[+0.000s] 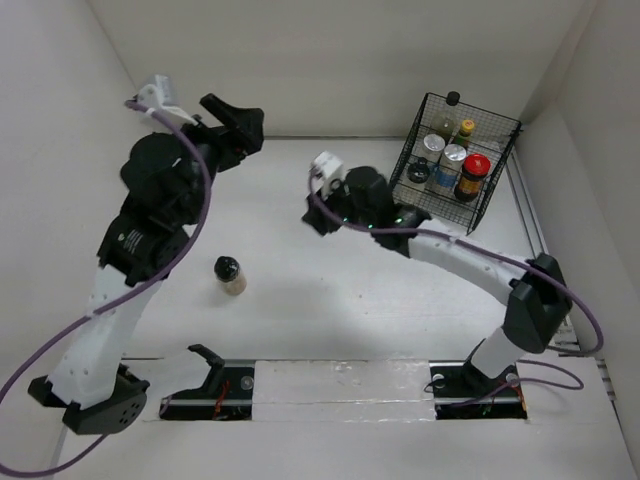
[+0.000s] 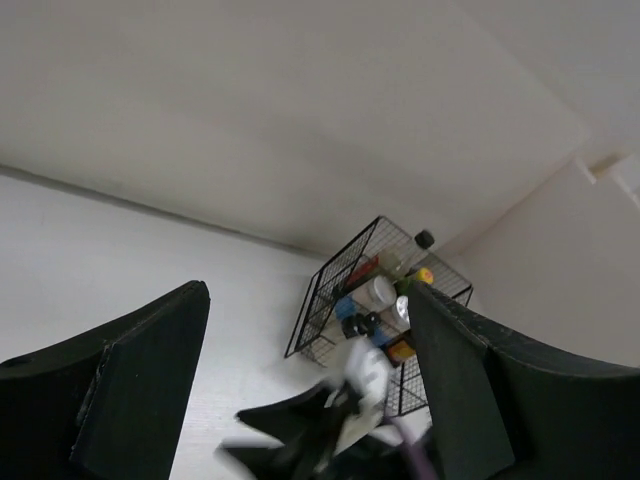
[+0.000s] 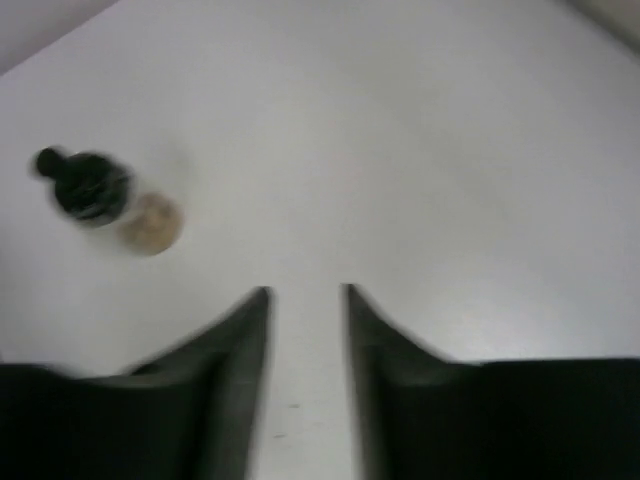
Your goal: Organize the condiment bottles
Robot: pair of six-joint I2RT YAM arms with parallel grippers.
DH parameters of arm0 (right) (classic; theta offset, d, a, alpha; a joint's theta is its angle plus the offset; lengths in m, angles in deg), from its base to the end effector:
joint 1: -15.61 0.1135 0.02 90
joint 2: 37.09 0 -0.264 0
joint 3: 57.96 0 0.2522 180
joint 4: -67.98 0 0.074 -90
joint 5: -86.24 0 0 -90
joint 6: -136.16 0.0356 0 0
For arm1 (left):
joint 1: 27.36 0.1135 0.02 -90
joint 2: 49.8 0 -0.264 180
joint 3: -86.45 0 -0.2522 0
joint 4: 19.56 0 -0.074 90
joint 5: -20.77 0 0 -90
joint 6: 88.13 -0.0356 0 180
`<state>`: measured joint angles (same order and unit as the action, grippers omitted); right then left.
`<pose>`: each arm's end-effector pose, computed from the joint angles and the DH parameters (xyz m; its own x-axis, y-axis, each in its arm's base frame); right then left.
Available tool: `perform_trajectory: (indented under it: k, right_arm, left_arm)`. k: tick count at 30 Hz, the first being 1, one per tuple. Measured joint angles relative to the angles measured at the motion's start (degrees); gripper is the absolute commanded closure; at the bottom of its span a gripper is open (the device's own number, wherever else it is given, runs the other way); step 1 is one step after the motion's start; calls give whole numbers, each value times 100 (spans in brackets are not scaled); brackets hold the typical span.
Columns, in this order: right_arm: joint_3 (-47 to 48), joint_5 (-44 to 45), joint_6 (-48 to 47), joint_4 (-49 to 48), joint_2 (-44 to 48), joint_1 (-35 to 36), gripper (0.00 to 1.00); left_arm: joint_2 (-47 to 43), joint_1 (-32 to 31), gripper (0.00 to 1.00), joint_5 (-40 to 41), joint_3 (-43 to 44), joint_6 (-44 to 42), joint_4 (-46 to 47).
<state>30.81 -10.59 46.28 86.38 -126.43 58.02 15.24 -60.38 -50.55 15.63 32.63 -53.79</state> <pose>0.2722 0.2544 0.3394 -0.2416 -0.2179 -0.9456 -0.7522 0.6577 0.0406 0.1703 -0.0971 0.5470 -0.0047 -0.5748 -0.8183 0.2901 0.7823 -0.5512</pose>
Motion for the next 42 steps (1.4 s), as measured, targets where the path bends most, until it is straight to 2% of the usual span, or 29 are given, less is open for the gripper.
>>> perform_trajectory:
  k: [3, 7, 13, 17, 23, 27, 30, 31, 35, 38, 42]
  right_arm:
    - [116, -444, -125, -81, -531, 723, 20]
    - [732, -918, -271, -87, -1335, 1226, 17]
    - [1939, -1143, -382, -214, -2297, 1495, 17]
    - [2675, -1202, -450, -223, -2911, 1731, 24]
    - [3279, -1314, -468, -173, -3652, 1904, 33]
    - [3458, -1311, -457, -144, -3985, 1912, 45]
    - [3477, -1259, -433, -76, -4079, 1910, 56]
    - [3477, -1248, -417, -72, -4083, 1912, 69]
    - [3451, -1161, -393, -192, -4081, 1910, 87]
    - [3077, -1073, -376, -404, -3873, 1912, 90]
    - [2236, -931, -332, -321, -3099, 1875, 91]
  left_arm:
    - [-380, 2, 23, 262, 114, 22, -114]
    - [-640, 4, 23, 463, 273, 20, -175]
    - [-872, 7, 23, 466, 83, 37, -343]
    - [-866, 7, 23, 428, 0, 33, -509]
    - [-852, 7, 21, 382, -109, -11, -673]
    - [-946, 7, 21, 382, -238, -33, -763]
    - [-1005, 7, 21, 382, -278, -70, -785]
    - [-1019, 7, 21, 382, -286, -76, -796]
    - [-1086, 7, 21, 382, -407, -96, -785]
    - [-1095, 7, 21, 382, -509, -101, -800]
    - [-1073, 7, 21, 350, -599, -116, -717]
